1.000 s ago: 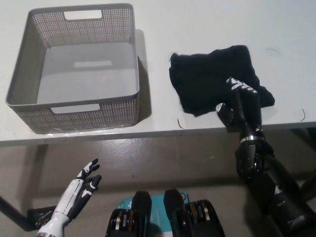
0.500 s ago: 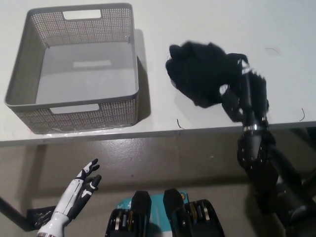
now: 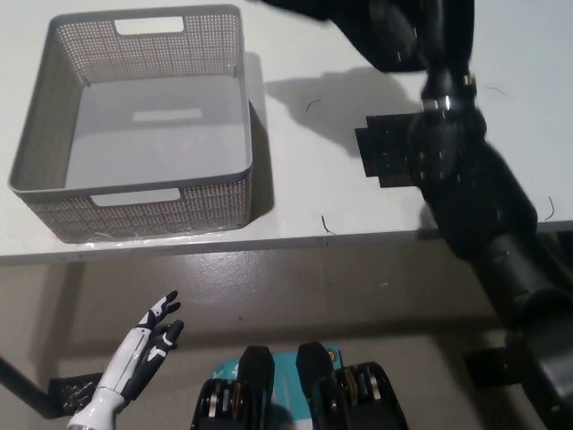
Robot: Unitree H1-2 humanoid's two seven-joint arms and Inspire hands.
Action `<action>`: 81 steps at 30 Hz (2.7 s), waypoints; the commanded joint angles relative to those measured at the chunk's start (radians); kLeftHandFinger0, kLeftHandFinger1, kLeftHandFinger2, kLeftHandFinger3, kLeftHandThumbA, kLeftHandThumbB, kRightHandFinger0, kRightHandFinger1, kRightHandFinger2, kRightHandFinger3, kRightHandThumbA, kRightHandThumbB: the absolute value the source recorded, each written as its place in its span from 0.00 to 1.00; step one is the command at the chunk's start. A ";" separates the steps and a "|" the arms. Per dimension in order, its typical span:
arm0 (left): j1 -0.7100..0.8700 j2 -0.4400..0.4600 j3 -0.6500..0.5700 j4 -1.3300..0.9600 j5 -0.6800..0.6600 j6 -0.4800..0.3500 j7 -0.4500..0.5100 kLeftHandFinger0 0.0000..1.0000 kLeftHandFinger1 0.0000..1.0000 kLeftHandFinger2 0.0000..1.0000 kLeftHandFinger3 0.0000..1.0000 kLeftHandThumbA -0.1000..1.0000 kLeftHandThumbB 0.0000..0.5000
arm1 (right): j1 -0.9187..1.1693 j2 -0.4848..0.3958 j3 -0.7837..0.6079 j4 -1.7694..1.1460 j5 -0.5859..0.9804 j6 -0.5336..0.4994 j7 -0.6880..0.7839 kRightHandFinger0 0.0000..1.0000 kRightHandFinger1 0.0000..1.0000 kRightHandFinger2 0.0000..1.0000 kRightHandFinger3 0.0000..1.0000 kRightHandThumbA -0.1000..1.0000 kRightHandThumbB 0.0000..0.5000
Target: Use the right hand to pick up a t shirt on the right hand side and place it into a contianer on the left side
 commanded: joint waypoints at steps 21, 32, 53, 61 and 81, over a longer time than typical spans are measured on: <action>0.035 -0.036 -0.033 -0.028 0.055 -0.001 0.029 0.68 0.79 0.95 1.00 1.00 0.70 | -0.257 0.279 0.160 0.307 -0.011 0.074 0.167 0.65 0.60 0.76 0.76 0.00 0.40; 0.044 -0.039 -0.038 -0.068 0.058 0.022 0.003 0.73 0.81 0.96 1.00 1.00 0.71 | -0.233 0.289 0.143 0.479 0.052 0.127 0.256 0.69 0.78 0.96 0.92 0.00 0.21; 0.049 -0.030 -0.060 -0.068 0.074 0.021 -0.010 0.78 0.82 0.95 1.00 1.00 0.57 | -0.206 0.245 0.130 0.449 0.118 0.332 0.607 1.00 1.00 1.00 1.00 0.64 1.00; 0.057 -0.021 -0.057 -0.064 0.075 0.019 -0.005 0.80 0.83 0.94 1.00 1.00 0.62 | -0.121 0.139 0.241 0.221 -0.002 0.305 0.596 1.00 1.00 1.00 1.00 0.80 1.00; 0.062 -0.016 -0.033 -0.027 0.043 -0.014 0.010 0.72 0.78 0.93 1.00 1.00 0.71 | 0.358 -0.293 0.068 -0.822 0.004 0.407 0.673 1.00 1.00 1.00 1.00 0.73 0.95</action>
